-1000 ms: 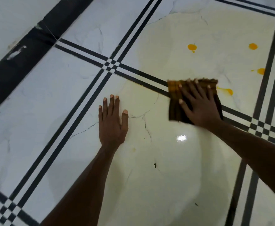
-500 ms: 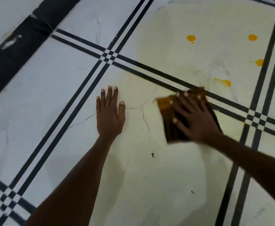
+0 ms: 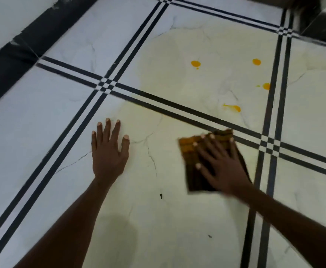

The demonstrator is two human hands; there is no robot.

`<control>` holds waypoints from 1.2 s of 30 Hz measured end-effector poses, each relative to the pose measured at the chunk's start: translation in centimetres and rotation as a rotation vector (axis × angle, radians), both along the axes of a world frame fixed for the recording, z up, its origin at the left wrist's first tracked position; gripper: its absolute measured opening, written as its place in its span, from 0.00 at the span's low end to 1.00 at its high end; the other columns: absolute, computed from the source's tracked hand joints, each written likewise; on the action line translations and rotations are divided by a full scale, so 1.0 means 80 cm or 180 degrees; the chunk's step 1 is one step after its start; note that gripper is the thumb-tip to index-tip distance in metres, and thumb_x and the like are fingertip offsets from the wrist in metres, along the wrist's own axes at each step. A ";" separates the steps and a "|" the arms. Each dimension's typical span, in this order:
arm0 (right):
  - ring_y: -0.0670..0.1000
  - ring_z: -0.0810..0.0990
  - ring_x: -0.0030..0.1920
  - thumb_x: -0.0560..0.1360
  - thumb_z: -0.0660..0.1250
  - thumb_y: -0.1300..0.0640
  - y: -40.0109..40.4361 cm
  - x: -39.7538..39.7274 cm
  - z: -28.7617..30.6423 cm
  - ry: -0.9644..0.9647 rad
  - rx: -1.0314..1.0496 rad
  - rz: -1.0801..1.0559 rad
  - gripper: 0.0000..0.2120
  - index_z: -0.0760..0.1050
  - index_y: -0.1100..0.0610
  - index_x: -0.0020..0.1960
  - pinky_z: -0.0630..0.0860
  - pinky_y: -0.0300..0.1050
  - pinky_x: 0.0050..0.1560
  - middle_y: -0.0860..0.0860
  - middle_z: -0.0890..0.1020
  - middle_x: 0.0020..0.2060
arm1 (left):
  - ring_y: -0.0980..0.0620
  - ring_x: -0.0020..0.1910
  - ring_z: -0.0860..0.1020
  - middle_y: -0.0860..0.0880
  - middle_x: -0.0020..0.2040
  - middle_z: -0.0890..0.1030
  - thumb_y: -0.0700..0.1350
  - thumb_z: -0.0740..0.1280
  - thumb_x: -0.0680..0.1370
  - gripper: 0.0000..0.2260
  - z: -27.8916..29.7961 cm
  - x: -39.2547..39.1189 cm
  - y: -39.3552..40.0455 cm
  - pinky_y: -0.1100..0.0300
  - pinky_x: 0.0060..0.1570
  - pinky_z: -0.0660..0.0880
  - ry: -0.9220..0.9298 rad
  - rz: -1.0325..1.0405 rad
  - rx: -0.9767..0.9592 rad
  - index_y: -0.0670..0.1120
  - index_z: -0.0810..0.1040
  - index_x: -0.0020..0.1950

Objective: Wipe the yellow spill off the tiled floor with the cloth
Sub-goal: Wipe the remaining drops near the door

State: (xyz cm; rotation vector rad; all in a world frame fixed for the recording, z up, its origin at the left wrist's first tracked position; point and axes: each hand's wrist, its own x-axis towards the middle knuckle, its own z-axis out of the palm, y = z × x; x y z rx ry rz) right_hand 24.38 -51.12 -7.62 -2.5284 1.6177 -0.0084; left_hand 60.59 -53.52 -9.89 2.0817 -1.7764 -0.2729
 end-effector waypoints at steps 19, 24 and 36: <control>0.57 0.47 0.86 0.83 0.40 0.32 -0.099 -0.095 -0.008 -0.0243 -0.0029 -0.0884 0.34 0.53 0.45 0.85 0.48 0.68 0.82 0.51 0.52 0.86 | 0.44 0.85 0.47 0.48 0.86 0.50 0.67 0.47 0.83 0.33 -0.011 -0.103 -0.059 0.40 0.83 0.47 -0.0489 -0.0735 0.0033 0.52 0.54 0.85; 0.60 0.49 0.85 0.84 0.45 0.36 -0.215 0.000 -0.015 -0.0295 -0.0032 -0.1485 0.32 0.58 0.48 0.84 0.43 0.66 0.82 0.54 0.54 0.85 | 0.47 0.85 0.45 0.50 0.86 0.49 0.67 0.45 0.84 0.32 -0.015 -0.106 -0.061 0.44 0.83 0.44 -0.0577 -0.0681 -0.0008 0.53 0.51 0.85; 0.53 0.43 0.86 0.86 0.46 0.36 -0.065 -0.070 -0.005 -0.0011 0.0057 0.0366 0.30 0.46 0.42 0.85 0.45 0.66 0.83 0.48 0.48 0.86 | 0.48 0.85 0.46 0.50 0.86 0.51 0.67 0.41 0.84 0.32 -0.010 -0.105 -0.060 0.43 0.83 0.45 -0.0272 -0.0665 0.0023 0.53 0.55 0.85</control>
